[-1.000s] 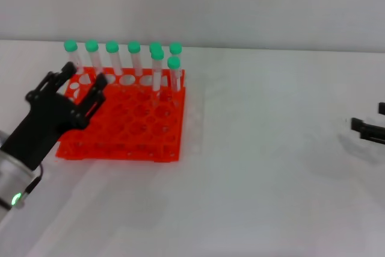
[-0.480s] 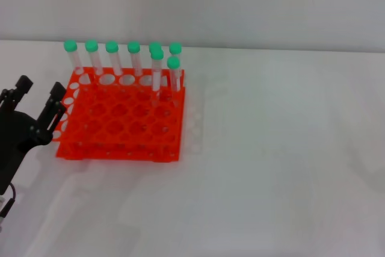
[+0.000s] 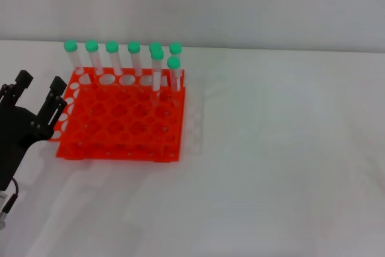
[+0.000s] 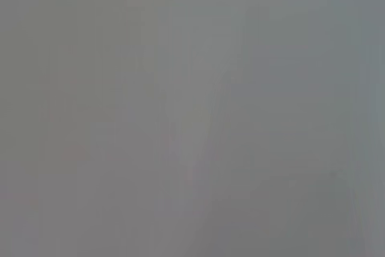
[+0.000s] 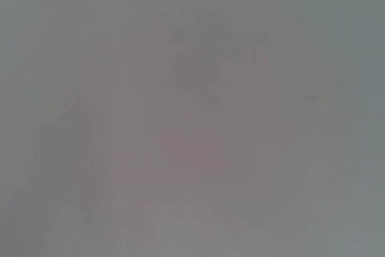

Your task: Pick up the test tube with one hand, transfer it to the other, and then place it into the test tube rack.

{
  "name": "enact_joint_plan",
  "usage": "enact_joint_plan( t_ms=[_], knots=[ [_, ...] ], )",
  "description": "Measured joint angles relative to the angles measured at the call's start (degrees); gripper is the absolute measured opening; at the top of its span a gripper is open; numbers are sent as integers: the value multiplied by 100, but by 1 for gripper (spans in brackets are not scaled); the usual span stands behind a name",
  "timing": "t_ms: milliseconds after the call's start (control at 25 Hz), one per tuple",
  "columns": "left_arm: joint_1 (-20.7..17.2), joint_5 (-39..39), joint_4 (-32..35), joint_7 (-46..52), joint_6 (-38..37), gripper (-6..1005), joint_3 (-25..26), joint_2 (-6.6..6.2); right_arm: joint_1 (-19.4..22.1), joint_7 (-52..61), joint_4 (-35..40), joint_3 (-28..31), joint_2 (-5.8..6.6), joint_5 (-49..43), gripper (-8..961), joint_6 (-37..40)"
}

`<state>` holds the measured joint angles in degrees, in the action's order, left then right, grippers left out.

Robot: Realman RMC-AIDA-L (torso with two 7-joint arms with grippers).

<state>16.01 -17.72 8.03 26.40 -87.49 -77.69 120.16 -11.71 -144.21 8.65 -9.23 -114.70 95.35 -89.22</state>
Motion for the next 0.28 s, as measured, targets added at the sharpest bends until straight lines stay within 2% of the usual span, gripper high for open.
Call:
enact_joint_plan(
  t_ms=[280],
  knots=[
    [-8,2,-59,13,-127,678,-1,9,13,-2,-250,446,0,2,868,127]
  ],
)
